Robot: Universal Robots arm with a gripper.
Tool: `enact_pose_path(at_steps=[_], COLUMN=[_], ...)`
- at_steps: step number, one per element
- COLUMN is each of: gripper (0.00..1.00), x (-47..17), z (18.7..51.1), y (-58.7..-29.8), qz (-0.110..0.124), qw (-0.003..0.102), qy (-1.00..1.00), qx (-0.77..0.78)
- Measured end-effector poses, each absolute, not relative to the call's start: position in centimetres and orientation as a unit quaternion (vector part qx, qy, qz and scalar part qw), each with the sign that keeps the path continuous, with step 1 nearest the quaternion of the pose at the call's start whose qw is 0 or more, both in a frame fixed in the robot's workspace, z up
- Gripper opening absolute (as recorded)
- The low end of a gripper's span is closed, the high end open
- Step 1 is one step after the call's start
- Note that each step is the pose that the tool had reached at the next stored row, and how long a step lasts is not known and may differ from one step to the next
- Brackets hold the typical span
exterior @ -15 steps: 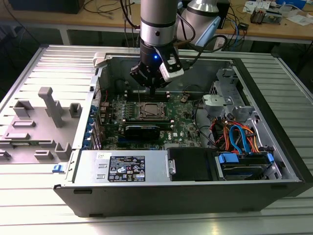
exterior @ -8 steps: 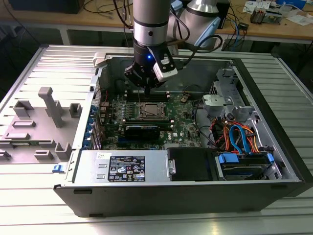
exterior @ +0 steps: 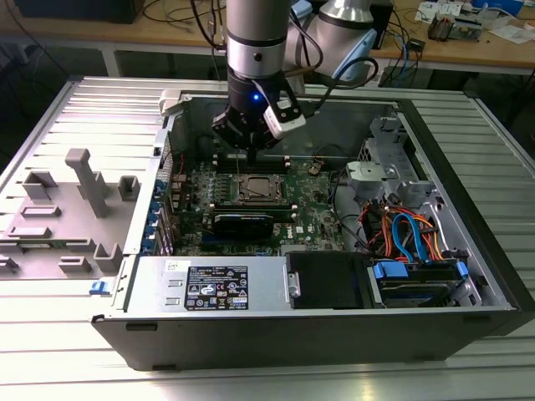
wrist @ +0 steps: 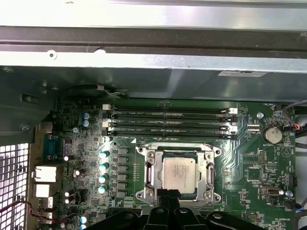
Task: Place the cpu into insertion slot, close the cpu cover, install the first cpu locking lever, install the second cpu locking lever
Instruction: 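Install the first cpu locking lever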
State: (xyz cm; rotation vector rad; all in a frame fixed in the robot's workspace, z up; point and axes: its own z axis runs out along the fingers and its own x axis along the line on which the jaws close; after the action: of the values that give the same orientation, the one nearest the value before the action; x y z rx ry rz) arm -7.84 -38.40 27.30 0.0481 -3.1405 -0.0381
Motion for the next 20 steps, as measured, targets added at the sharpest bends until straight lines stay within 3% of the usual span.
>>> enact_pose_path(at_steps=[20], gripper=[0.11], x=[-11.0], z=[27.3], y=[-38.4], qz=[-0.012], qw=[0.0], qy=[-1.0], qx=[0.015])
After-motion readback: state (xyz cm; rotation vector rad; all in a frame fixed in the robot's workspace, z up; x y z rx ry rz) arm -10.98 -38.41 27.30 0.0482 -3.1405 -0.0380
